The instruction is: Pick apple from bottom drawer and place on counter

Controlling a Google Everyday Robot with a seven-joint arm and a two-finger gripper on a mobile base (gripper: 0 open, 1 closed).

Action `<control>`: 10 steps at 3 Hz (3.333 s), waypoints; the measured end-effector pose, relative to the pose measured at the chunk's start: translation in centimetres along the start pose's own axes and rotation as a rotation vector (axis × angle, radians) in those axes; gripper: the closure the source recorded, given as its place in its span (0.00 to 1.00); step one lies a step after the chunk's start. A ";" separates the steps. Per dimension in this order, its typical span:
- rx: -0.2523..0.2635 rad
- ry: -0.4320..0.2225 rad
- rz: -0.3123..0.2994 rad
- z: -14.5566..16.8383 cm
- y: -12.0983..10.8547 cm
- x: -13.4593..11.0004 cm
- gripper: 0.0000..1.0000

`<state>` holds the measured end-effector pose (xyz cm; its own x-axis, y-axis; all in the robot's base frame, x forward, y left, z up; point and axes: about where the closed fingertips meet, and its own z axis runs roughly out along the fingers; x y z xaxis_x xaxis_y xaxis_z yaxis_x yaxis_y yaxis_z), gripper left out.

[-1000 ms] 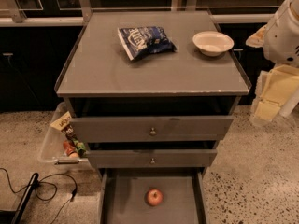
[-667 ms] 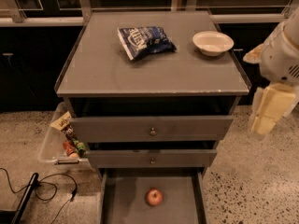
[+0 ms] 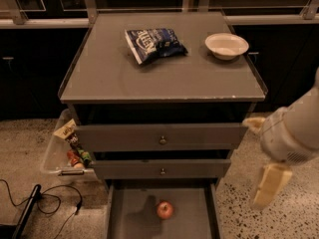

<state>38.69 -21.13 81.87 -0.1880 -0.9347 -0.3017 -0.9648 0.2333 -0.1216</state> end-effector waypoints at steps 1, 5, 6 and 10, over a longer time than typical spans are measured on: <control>-0.063 0.000 -0.042 8.1 3.1 2.6 0.00; -0.175 -0.068 -0.018 23.7 6.6 3.5 0.00; -0.169 -0.131 -0.011 31.7 5.5 3.0 0.00; -0.147 -0.226 0.077 47.6 3.8 3.7 0.00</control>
Offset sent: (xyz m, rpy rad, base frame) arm -0.0148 0.0043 -0.0711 0.0057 0.0339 0.0486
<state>43.12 -10.93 35.31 -0.2320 -0.8284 -0.5099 -0.9687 0.2444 0.0437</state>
